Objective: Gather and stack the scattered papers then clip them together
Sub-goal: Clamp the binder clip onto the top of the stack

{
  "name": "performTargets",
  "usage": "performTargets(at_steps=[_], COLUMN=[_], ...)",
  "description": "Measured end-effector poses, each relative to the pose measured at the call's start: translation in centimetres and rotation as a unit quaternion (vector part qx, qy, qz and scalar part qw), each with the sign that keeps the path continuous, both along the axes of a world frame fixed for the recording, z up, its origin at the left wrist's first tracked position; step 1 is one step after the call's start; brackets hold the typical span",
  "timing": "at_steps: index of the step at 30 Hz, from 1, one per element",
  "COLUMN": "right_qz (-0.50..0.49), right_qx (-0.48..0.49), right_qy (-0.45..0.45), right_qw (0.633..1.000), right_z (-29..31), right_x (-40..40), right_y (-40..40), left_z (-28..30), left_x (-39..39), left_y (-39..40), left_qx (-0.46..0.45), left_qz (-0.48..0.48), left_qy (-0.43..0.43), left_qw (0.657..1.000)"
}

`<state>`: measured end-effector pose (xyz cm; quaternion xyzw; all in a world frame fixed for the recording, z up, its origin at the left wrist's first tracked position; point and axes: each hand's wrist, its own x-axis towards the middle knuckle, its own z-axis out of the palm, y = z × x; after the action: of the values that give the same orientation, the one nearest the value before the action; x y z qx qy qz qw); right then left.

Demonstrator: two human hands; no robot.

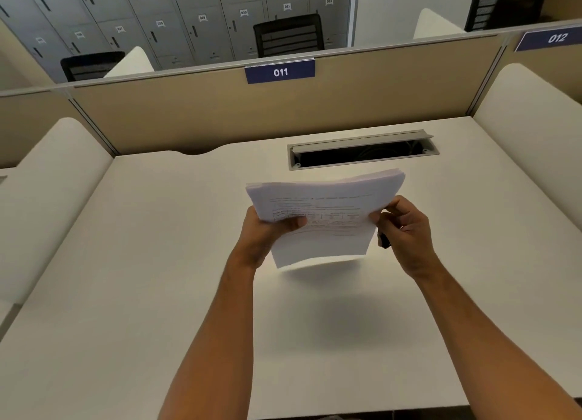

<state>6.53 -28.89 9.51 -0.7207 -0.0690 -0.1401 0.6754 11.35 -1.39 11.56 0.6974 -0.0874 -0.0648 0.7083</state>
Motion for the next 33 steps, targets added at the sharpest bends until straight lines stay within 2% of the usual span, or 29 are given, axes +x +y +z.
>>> performTargets(at_steps=[8,16,22,28,31,33], right_qz=[0.021,0.021,-0.038,-0.060,-0.062,-0.074], right_qx=[-0.010,-0.034,-0.065,-0.063,-0.066,-0.019], right_qy=[0.082,0.102,0.109,0.101,0.099,0.105], right_qw=[0.996,0.994,0.991,0.991,0.991,0.992], right_z=[-2.3,-2.2,-2.8,-3.1,-2.9,-3.0], right_x=[-0.9,-0.2,0.0,-0.1,0.1,0.0], right_y=[0.2,0.0,0.2,0.7,0.7,0.6], left_z=[-2.3,-0.8,0.0,1.2,1.5,1.4], left_x=[-1.7,-1.3,-1.0,-1.0,-0.8,-0.8], left_y=[-0.5,-0.6,-1.2,0.1,0.2,0.0], left_qx=[0.019,-0.004,-0.001,-0.131,-0.150,-0.155], left_qz=[0.012,0.030,0.050,0.074,0.092,0.101], left_qy=[0.041,0.018,0.013,0.011,0.014,0.015], left_qw=[0.999,0.999,0.999,0.989,0.984,0.983])
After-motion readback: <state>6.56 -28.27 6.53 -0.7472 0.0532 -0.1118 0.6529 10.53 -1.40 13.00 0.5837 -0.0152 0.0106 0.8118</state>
